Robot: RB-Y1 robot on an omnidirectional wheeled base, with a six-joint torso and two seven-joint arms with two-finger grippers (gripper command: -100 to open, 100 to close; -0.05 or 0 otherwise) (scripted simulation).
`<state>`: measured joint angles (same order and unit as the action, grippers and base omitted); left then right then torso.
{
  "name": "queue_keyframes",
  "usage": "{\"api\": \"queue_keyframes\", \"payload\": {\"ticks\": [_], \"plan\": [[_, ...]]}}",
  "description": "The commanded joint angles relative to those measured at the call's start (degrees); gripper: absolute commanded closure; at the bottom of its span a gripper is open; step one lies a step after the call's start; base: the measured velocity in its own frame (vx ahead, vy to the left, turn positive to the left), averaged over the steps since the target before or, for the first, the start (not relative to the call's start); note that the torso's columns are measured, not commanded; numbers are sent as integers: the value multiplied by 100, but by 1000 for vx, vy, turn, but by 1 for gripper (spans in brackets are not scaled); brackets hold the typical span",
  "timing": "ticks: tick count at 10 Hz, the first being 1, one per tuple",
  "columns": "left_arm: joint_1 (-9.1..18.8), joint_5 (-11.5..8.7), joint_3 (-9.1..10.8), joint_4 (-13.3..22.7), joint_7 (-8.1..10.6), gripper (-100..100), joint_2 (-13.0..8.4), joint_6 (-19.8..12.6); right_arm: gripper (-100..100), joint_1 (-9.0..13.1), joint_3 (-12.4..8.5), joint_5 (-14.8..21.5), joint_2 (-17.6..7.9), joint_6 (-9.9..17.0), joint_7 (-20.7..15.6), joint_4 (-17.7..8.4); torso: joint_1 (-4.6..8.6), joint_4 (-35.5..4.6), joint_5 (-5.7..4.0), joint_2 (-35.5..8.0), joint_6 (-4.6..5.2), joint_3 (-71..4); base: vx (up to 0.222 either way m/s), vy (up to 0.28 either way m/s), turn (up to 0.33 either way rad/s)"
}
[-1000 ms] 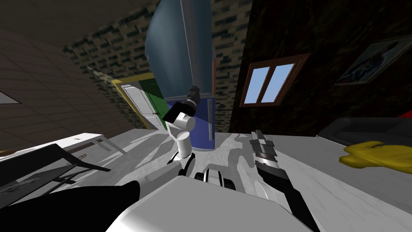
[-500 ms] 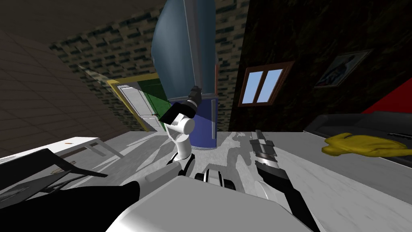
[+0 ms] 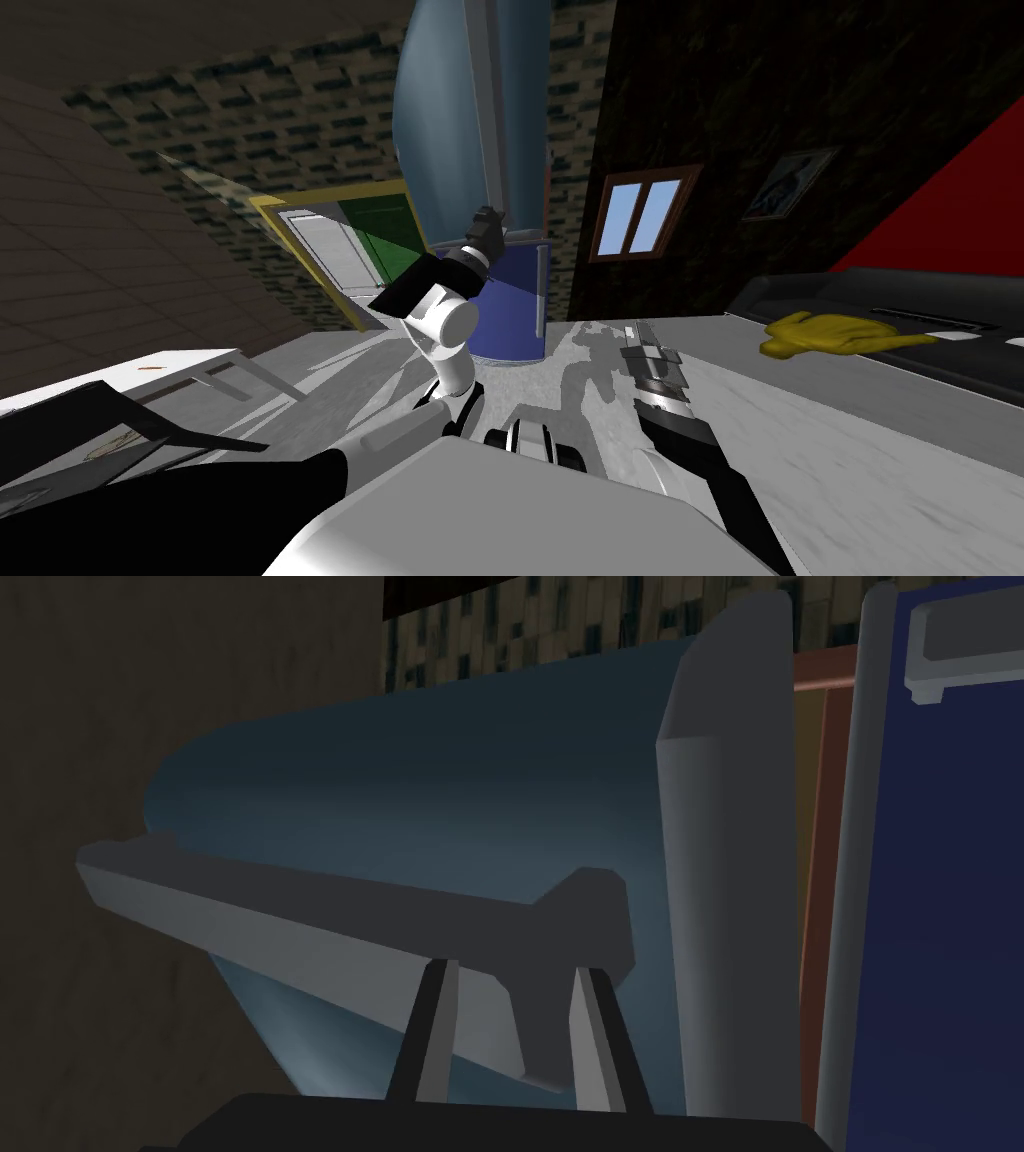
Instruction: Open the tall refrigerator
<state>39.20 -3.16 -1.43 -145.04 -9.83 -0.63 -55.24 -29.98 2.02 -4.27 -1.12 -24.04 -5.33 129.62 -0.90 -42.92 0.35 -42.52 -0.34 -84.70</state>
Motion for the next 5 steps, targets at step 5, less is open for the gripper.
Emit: {"api": "queue_keyframes", "payload": {"ticks": [5], "plan": [[188, -311, 5, -481, 170, 100, -77, -275, 0, -1, 0, 0, 0, 0, 0, 0, -12, 7, 5, 3, 2, -6, -114, 191, -88]]}}
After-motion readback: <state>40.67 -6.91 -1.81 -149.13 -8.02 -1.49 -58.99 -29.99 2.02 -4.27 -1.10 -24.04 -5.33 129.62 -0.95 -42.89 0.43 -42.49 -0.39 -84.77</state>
